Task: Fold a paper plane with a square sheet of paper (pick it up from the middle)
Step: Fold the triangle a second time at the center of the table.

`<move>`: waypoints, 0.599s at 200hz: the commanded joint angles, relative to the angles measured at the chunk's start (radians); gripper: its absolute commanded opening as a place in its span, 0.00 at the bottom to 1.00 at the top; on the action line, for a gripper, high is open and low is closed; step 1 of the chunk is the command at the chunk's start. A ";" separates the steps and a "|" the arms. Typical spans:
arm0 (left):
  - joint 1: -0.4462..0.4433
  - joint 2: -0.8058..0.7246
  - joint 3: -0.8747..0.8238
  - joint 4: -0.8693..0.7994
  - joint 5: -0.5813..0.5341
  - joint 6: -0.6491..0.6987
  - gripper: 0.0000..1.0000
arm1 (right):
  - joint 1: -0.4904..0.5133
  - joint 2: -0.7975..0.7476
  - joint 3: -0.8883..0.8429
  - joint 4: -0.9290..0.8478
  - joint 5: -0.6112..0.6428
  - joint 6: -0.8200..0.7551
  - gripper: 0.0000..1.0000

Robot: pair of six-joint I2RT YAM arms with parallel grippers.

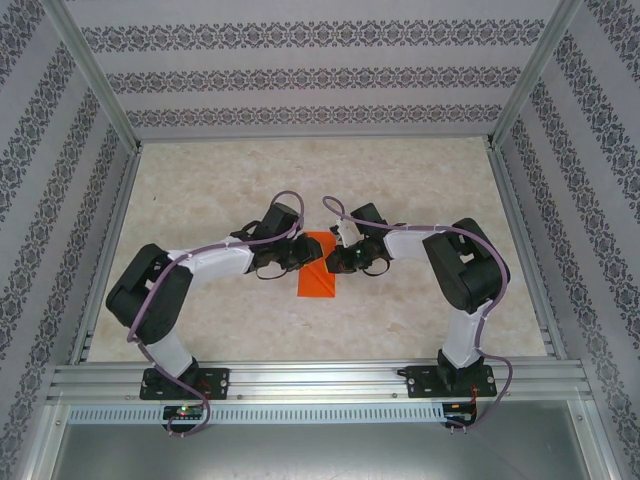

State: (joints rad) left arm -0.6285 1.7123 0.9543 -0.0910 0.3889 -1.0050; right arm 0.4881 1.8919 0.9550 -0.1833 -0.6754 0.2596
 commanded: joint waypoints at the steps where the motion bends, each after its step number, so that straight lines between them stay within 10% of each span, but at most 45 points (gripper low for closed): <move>1: 0.008 0.061 0.028 0.083 0.026 -0.064 0.25 | -0.002 0.035 0.011 0.005 0.013 -0.024 0.03; 120: 0.010 0.195 -0.013 0.107 -0.019 -0.089 0.24 | 0.000 0.036 0.004 0.008 0.014 -0.019 0.03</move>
State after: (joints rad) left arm -0.6201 1.8599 0.9646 -0.0055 0.3901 -1.0836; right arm 0.4881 1.8954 0.9550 -0.1825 -0.6834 0.2600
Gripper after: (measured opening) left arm 0.236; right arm 0.051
